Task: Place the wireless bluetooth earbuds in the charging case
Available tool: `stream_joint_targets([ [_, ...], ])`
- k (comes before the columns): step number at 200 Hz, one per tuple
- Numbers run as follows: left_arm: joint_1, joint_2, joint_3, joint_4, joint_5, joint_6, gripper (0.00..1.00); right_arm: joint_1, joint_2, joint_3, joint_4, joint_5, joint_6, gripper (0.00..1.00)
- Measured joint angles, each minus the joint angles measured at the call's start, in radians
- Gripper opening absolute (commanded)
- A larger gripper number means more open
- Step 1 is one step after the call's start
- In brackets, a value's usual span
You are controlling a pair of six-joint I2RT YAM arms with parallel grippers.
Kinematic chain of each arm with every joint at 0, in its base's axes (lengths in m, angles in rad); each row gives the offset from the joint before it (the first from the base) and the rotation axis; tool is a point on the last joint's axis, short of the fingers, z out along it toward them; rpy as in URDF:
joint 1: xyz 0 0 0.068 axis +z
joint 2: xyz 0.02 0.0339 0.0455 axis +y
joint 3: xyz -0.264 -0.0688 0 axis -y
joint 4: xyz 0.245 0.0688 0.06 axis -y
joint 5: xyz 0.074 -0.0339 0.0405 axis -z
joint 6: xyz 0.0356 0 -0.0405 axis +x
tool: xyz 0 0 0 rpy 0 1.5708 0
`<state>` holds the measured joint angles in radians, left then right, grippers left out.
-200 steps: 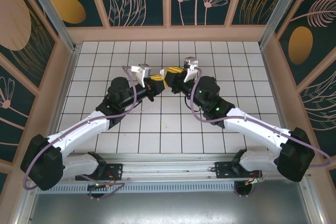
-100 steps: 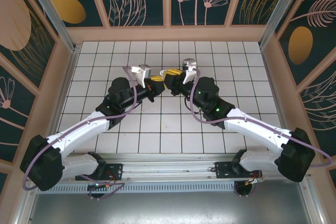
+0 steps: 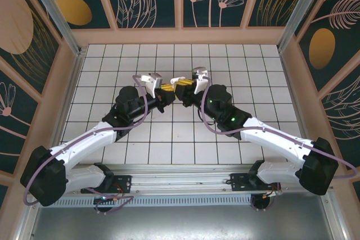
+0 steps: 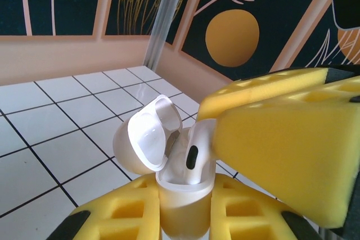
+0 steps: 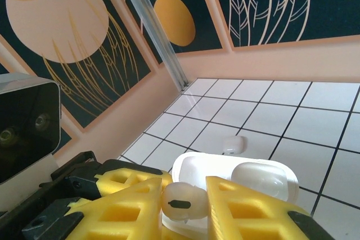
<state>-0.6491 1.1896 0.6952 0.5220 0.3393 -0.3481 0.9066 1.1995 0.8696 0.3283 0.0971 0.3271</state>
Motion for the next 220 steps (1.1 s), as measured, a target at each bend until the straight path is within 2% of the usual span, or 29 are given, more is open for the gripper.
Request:
stream_joint_targets([
  [101,0.0,-0.019,-0.008,-0.002,-0.004,0.053,0.0,0.012,0.0,0.017,-0.026,0.006,0.0,0.34],
  [169,0.0,-0.03,-0.008,-0.002,-0.005,0.075,0.0,0.018,0.0,0.053,-0.064,-0.002,0.034,0.46],
  [220,0.0,-0.06,-0.008,0.002,-0.004,0.087,0.0,0.018,-0.008,0.135,-0.151,0.007,0.08,0.47],
])
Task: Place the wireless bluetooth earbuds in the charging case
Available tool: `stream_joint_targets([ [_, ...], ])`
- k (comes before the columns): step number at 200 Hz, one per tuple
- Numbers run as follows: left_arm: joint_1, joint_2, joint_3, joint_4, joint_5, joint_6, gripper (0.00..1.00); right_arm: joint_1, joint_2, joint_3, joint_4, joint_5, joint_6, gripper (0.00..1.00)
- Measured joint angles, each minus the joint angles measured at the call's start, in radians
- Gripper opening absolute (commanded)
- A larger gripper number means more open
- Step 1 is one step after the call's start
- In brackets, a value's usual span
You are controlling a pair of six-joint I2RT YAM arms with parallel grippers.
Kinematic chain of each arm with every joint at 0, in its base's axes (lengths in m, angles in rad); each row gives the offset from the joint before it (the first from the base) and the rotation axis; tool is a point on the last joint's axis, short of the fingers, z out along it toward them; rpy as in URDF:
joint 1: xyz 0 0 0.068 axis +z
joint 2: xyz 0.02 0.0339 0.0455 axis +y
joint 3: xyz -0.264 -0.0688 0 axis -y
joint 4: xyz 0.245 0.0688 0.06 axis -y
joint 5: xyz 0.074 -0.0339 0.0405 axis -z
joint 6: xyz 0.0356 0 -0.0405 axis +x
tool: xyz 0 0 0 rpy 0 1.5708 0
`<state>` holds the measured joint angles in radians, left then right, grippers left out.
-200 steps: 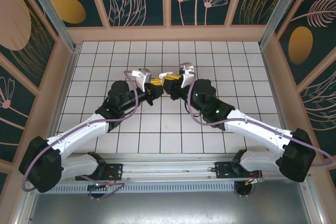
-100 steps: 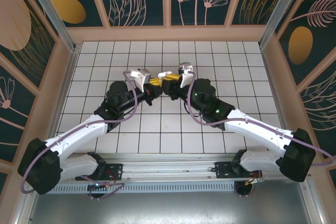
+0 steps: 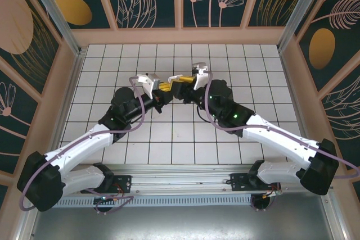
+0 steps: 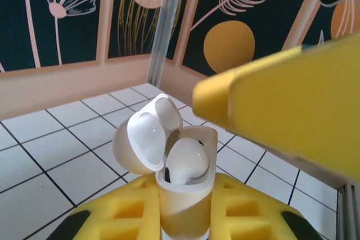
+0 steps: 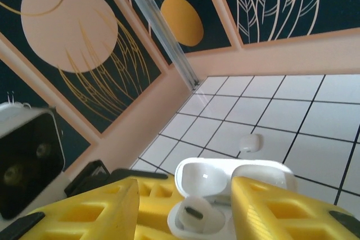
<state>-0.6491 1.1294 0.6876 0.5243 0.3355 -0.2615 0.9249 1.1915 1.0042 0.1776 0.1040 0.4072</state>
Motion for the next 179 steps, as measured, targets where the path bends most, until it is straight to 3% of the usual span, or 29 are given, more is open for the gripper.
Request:
stream_joint_targets([
  [92,0.0,-0.042,0.0,-0.082,-0.019,0.068,0.0,-0.029,-0.052,0.134,-0.199,0.038,-0.009,0.51],
  [144,0.0,-0.08,-0.045,-0.112,-0.044,0.09,0.0,-0.366,0.016,0.207,-0.48,0.016,0.044,0.5],
  [179,0.0,-0.082,-0.072,-0.141,-0.057,0.098,0.0,-0.483,0.178,0.207,-0.624,-0.027,0.035,0.46],
])
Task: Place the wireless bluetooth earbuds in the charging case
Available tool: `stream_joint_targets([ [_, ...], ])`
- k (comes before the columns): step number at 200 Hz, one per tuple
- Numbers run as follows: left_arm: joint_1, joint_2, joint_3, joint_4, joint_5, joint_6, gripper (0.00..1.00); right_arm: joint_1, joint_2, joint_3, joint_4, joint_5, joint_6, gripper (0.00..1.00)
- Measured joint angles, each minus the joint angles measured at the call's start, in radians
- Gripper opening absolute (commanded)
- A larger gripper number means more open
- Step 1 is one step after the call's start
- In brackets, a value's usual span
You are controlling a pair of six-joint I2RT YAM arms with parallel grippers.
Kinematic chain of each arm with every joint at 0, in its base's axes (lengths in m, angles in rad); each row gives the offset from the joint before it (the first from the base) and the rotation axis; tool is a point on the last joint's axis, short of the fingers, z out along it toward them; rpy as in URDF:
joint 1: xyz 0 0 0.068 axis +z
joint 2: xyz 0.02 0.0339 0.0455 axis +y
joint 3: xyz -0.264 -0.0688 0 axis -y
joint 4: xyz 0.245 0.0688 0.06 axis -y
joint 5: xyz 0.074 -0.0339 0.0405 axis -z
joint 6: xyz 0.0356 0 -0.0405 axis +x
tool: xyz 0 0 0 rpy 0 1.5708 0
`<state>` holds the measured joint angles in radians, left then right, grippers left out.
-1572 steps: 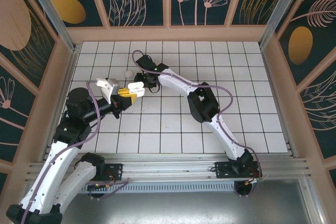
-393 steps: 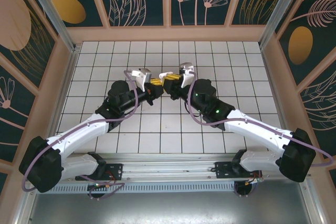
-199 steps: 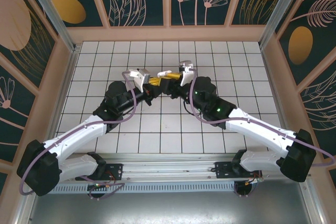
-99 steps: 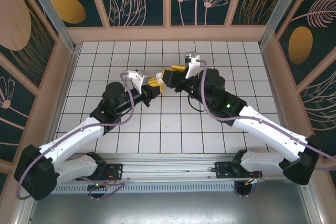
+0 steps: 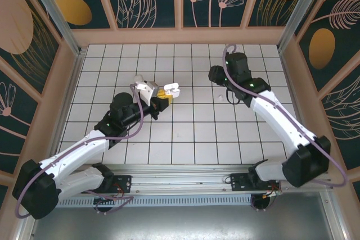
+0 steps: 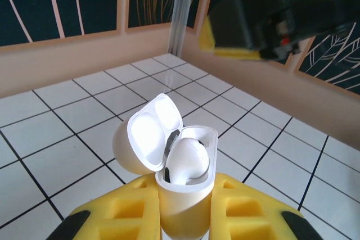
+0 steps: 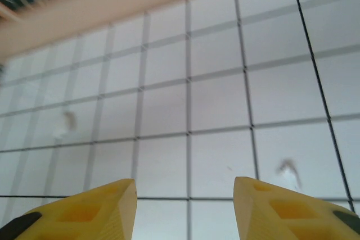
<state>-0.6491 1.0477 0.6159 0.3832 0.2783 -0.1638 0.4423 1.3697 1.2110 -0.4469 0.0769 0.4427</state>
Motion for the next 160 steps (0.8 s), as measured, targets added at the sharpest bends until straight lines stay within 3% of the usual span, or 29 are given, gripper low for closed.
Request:
stream_joint_targets([
  [77,0.0,0.027,-0.005,-0.001,0.015,-0.002,0.0,-0.134,0.345,0.051,-0.103,-0.105,-0.256,0.39],
  [160,0.0,0.227,-0.024,0.129,0.113,-0.048,0.0,-0.147,0.612,0.226,-0.196,-0.123,-0.481,0.39],
])
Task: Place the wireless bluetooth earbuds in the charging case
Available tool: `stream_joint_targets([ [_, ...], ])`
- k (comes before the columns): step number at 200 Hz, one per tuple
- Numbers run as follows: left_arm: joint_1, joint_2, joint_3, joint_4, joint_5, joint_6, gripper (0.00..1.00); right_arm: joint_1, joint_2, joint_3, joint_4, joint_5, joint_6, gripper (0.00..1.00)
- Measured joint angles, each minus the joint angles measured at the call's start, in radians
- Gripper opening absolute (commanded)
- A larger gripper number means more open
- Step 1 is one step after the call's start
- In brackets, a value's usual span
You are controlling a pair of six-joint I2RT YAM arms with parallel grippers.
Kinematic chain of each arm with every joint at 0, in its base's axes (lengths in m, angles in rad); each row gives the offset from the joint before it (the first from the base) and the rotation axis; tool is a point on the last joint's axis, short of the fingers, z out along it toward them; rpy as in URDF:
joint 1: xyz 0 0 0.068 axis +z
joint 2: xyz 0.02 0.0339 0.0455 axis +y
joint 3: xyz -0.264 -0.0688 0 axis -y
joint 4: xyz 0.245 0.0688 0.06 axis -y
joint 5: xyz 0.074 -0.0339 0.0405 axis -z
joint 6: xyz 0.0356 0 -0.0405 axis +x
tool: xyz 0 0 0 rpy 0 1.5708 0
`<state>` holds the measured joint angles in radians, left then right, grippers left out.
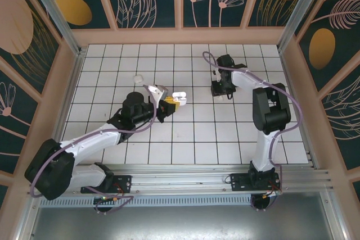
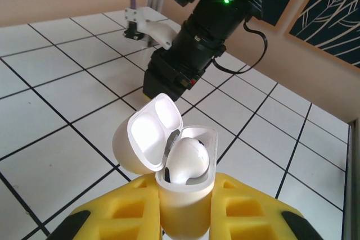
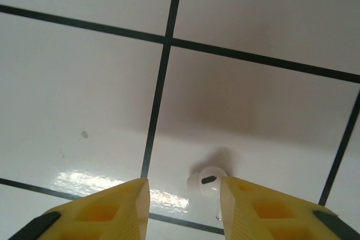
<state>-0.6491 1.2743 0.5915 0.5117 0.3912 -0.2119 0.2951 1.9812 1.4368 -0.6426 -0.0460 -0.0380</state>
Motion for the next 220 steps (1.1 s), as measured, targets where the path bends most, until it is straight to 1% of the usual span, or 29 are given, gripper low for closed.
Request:
stream_joint_targets([
  [36,0.0,0.066,0.014,0.016,0.025,0.04,0.0,0.0,0.046,0.04,-0.027,0.013,-0.043,0.39],
  [112,-0.015,0.136,0.074,0.005,0.042,0.16,0.0,0.0,0.066,0.042,-0.039,0.019,-0.069,0.38],
  [150,-0.019,0.141,0.084,0.004,0.046,0.179,0.0,0.0,0.066,0.042,-0.04,0.021,-0.07,0.35],
  [220,-0.019,0.141,0.084,0.0,0.046,0.183,0.0,-0.001,0.066,0.024,-0.049,0.037,-0.088,0.35],
])
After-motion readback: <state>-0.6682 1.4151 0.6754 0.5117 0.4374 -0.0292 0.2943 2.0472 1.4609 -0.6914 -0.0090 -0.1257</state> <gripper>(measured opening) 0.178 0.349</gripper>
